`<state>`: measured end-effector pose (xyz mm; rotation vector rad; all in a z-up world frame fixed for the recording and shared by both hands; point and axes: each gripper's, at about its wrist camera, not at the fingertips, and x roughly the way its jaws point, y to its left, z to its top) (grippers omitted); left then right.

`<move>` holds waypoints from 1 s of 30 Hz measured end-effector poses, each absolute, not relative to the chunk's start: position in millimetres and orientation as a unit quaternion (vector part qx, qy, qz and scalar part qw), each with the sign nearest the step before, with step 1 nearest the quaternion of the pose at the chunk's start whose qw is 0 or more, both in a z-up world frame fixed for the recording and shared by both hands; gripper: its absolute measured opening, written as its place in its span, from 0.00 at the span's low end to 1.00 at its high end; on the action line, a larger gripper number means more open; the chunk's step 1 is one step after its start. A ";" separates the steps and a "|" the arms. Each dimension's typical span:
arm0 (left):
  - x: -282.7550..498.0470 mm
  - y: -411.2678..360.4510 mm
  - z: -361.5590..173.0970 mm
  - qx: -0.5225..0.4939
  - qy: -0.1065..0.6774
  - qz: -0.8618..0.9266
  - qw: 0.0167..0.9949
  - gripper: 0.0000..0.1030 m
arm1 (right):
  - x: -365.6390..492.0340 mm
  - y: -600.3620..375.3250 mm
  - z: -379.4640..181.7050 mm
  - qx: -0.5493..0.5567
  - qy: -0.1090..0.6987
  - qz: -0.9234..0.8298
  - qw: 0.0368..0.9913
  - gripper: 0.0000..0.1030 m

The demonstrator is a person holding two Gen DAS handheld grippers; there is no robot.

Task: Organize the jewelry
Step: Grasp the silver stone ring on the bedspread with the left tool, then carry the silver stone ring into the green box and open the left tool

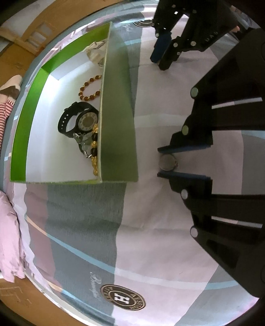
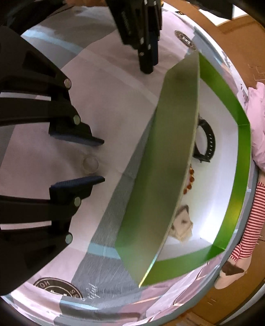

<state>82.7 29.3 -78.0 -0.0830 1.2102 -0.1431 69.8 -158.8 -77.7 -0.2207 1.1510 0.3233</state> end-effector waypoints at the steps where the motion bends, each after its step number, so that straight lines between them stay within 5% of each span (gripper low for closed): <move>1: 83.1 30.3 -77.1 -0.042 0.568 -0.068 0.819 0.17 | 69.5 -157.7 -76.9 -0.104 0.538 0.156 0.822 0.17; 30: 62.6 8.1 -49.6 0.034 0.510 -0.057 0.858 0.17 | 69.7 -174.5 -59.8 -0.071 0.534 0.141 0.831 0.17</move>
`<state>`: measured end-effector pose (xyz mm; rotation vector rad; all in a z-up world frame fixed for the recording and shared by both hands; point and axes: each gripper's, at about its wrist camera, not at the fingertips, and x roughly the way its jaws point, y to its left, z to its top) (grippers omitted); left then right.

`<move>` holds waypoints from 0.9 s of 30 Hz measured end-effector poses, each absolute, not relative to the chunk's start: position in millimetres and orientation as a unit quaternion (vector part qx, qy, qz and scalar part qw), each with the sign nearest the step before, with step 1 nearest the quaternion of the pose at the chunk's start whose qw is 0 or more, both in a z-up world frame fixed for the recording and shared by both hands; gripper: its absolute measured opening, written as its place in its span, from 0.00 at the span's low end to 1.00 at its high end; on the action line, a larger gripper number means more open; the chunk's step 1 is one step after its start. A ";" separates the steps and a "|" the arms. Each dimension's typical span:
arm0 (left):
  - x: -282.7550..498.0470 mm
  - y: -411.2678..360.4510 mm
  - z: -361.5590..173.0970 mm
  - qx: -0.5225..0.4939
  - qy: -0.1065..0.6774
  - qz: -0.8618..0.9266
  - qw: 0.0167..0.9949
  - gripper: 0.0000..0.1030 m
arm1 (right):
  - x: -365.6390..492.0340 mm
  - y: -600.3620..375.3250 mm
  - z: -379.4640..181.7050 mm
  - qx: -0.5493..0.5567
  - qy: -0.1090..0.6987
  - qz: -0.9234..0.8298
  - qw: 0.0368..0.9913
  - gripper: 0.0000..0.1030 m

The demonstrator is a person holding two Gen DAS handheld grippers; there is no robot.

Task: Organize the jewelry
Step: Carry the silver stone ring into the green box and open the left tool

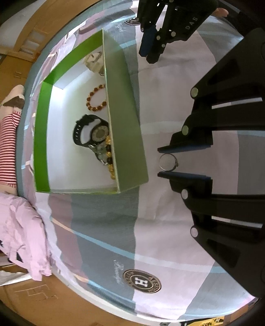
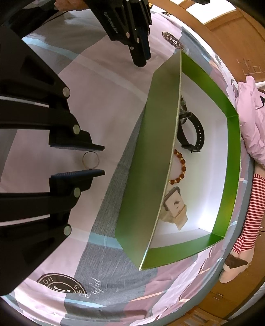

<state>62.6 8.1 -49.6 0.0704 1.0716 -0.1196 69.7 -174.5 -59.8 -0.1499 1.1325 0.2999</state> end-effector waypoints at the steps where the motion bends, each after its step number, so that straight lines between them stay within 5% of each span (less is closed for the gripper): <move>1: 60.3 7.2 -47.2 0.034 0.505 -0.058 0.861 0.17 | 69.5 -174.6 -58.9 -0.070 0.532 0.142 0.832 0.17; 27: 48.3 -16.3 -51.5 0.072 0.496 -0.083 0.862 0.17 | 70.0 -168.1 -61.9 -0.080 0.534 0.145 0.829 0.17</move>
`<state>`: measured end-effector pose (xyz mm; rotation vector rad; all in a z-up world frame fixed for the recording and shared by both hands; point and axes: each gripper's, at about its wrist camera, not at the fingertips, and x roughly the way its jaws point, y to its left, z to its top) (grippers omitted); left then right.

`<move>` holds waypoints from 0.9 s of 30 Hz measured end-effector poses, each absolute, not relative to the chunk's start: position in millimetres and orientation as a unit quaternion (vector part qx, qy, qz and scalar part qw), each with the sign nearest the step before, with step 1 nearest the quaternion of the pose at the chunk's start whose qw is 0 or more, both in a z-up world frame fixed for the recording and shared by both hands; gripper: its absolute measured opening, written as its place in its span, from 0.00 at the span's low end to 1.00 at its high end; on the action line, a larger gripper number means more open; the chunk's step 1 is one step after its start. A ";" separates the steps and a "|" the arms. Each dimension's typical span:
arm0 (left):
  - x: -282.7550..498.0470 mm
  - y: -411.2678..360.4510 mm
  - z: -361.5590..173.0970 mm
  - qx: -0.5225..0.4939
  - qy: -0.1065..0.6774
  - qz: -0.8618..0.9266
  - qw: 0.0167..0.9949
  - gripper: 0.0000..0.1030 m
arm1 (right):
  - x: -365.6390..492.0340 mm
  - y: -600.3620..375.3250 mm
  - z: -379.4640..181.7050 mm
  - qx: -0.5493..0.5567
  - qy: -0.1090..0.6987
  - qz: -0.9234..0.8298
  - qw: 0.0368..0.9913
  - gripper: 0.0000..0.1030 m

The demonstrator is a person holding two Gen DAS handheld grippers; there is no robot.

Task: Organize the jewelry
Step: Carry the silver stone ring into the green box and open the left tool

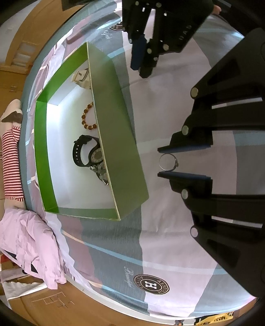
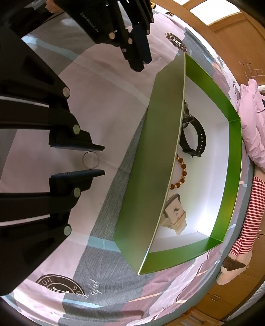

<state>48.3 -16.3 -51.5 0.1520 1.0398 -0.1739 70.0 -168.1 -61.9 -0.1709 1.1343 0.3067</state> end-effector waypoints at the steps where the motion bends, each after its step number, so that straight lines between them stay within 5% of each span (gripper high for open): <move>1: 48.8 -15.4 -50.3 0.070 0.494 -0.084 0.863 0.17 | 69.8 -168.5 -61.5 -0.080 0.534 0.144 0.829 0.17; 27: 47.5 -11.0 -40.0 0.057 0.482 -0.085 0.870 0.17 | 67.0 -179.9 -18.2 -0.042 0.487 0.155 0.858 0.17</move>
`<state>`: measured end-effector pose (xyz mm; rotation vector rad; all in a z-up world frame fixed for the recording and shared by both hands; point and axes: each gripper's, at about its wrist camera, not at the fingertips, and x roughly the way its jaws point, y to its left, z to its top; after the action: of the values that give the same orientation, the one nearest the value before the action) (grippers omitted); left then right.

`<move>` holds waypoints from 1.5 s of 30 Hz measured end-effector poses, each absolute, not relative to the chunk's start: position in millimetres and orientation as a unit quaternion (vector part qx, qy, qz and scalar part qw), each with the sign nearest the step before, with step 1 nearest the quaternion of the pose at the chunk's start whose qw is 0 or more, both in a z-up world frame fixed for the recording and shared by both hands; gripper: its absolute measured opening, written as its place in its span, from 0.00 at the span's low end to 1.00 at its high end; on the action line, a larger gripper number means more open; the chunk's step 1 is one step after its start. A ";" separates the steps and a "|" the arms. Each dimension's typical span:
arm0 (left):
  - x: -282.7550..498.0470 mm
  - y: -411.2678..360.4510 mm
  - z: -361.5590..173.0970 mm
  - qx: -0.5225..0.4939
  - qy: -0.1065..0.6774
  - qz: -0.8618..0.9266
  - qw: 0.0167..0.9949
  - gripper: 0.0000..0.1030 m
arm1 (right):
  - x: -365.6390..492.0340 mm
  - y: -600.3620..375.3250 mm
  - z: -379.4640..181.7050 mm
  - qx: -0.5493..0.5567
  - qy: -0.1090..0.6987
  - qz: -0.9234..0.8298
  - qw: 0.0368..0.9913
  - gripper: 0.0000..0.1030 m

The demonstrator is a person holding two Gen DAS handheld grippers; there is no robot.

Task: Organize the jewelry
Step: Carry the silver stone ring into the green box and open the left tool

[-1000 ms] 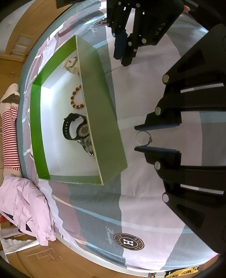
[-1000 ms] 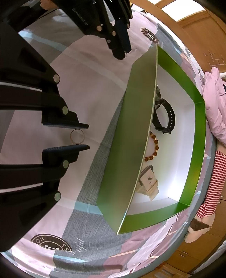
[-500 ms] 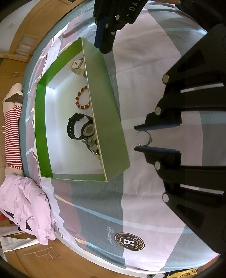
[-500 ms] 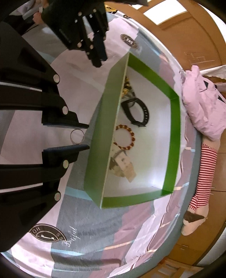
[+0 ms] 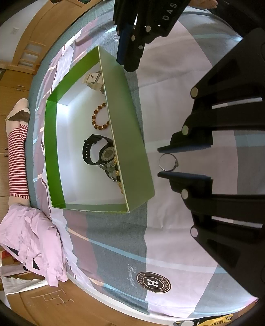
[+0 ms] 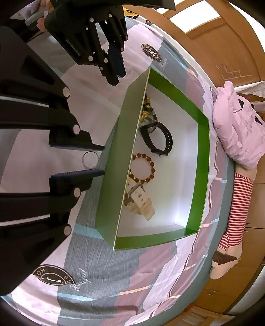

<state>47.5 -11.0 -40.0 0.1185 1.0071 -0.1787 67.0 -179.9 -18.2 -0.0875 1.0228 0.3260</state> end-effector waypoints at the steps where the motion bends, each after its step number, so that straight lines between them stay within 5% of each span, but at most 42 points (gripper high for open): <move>1: 47.3 -10.9 -39.5 0.056 0.481 -0.085 0.871 0.17 | 67.0 -179.1 -18.3 -0.042 0.487 0.156 0.858 0.17; 17: 96.2 -21.3 30.7 0.047 0.405 -0.085 0.909 0.17 | 81.3 -189.4 29.3 0.005 0.406 0.175 0.897 0.17; 38: 131.4 -28.0 -18.1 0.045 0.459 -0.081 0.883 0.18 | 126.0 -176.8 -10.6 0.002 0.456 0.159 0.876 0.21; 42: 129.4 -28.8 -17.7 0.044 0.456 -0.076 0.885 0.42 | 125.1 -179.4 -10.1 0.007 0.455 0.159 0.876 0.26; 45: 127.7 -28.7 -15.3 0.043 0.452 -0.075 0.888 0.56 | 125.2 -181.9 -7.9 0.013 0.451 0.153 0.879 0.49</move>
<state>127.7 -28.7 -15.3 0.0899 0.9399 -0.1554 125.2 -181.9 -7.9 0.0273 0.9401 0.3198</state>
